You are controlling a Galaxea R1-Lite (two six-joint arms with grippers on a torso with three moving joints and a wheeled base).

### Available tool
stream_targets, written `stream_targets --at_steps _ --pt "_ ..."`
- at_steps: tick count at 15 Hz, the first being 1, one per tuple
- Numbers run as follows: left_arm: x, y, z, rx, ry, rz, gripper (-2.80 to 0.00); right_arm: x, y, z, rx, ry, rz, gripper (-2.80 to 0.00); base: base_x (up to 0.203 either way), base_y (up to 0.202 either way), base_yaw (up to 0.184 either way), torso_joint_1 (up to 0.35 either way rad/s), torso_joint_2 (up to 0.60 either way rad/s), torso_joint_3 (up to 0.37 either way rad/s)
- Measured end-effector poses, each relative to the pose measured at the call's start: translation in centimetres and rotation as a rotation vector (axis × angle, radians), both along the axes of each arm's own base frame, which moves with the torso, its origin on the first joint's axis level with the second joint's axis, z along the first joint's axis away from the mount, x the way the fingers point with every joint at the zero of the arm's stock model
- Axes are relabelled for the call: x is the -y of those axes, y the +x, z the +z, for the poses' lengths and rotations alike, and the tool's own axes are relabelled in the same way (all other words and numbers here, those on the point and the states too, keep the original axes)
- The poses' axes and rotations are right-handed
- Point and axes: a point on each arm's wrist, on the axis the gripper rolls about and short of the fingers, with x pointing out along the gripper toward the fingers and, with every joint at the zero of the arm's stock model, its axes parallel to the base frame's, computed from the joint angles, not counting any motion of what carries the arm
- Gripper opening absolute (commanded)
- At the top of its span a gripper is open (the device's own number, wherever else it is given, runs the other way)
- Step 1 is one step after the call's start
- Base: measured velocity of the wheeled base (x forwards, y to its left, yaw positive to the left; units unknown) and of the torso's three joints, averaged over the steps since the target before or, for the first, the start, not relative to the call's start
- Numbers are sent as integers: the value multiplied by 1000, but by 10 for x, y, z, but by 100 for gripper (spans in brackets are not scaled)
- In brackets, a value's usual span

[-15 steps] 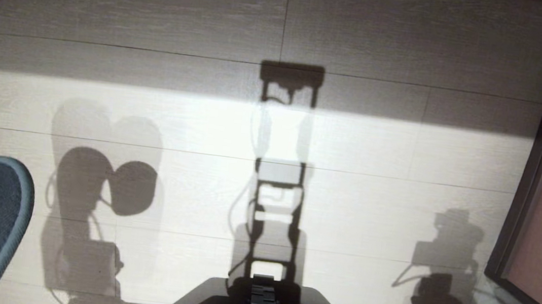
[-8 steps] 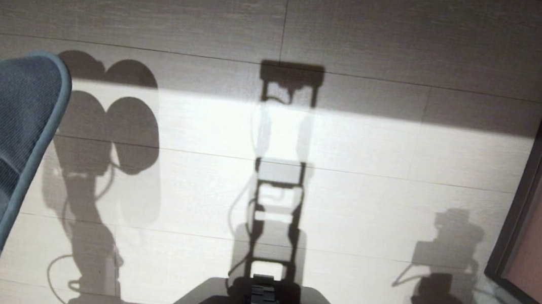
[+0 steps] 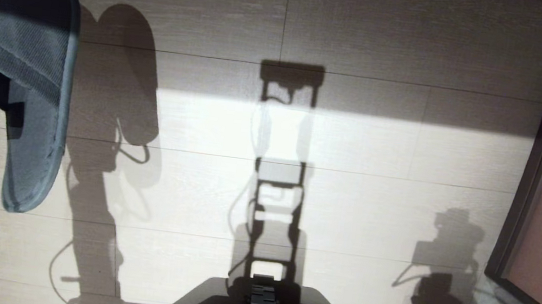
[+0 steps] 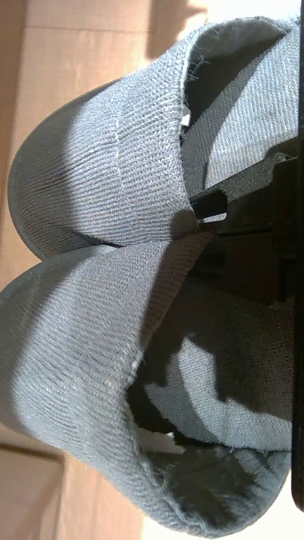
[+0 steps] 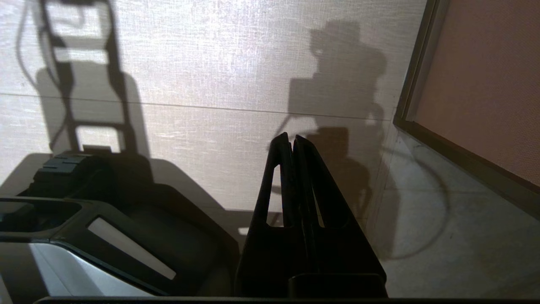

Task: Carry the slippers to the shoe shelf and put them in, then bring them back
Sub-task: Place the slippers on the floor

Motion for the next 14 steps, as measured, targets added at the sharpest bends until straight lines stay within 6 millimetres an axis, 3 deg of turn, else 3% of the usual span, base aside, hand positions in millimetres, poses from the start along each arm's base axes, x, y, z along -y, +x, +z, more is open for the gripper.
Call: stream_targets --at_steps 7,14 --pt "3 80 27 119 -12 -23 -280 0 0 0 0 0 0 -280 0 0 0 0 0 0" --pt "6 155 70 308 -21 -34 -280 0 0 0 0 1 0 -280 0 0 0 0 0 0"
